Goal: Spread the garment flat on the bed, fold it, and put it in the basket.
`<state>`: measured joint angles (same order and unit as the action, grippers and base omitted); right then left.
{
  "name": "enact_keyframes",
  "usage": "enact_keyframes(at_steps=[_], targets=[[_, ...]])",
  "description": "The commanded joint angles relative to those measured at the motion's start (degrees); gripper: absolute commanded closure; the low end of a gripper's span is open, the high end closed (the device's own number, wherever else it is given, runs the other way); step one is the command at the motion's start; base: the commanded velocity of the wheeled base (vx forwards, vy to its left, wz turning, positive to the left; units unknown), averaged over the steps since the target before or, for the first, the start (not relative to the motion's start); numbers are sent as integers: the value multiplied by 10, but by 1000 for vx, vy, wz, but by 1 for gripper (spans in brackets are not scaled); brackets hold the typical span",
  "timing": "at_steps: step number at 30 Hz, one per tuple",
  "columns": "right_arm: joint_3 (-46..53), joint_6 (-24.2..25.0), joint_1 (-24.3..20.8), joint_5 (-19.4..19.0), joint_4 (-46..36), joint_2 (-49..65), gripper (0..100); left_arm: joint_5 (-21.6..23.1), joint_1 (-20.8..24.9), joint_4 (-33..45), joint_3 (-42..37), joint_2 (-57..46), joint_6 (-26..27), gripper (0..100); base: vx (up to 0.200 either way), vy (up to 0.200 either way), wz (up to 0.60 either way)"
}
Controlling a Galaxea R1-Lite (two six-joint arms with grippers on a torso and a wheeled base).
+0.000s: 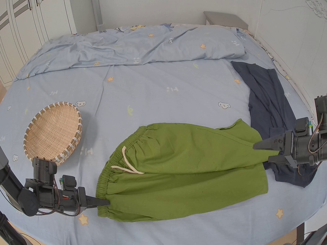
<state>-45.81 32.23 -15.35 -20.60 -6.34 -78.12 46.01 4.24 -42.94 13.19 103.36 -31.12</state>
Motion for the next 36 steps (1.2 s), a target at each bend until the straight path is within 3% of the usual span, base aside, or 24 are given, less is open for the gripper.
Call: enact_keyframes(at_steps=[1,9,12,14,15,22,25,30,36], targets=[[48,-27,35,-16,-26,-2,0,15,-78,1,-38,-27,40,100,0,0,0],[162,-118,87,-61,-15,-24,0,43,-138,1,-48,-33,54,100,0,0,0],[178,-158,104,-79,-7,-51,0,44,-144,2,-48,-33,61,100,0,0,0],[178,-158,104,-79,-7,-51,0,44,-144,2,-48,-33,61,100,0,0,0],[184,-190,118,-93,-3,-90,0,44,-139,3,-54,-33,64,100,0,0,0],[191,-220,126,-124,31,-164,0,44,-137,6,-54,-31,66,100,0,0,0],[214,-222,134,-150,104,-193,0,44,-137,7,-57,-32,84,100,0,0,0],[232,-220,136,-155,188,-237,0,44,-137,6,-59,-27,99,100,0,0,0],[228,-220,129,-156,197,-260,0,44,-138,5,-57,-27,99,100,0,0,0]])
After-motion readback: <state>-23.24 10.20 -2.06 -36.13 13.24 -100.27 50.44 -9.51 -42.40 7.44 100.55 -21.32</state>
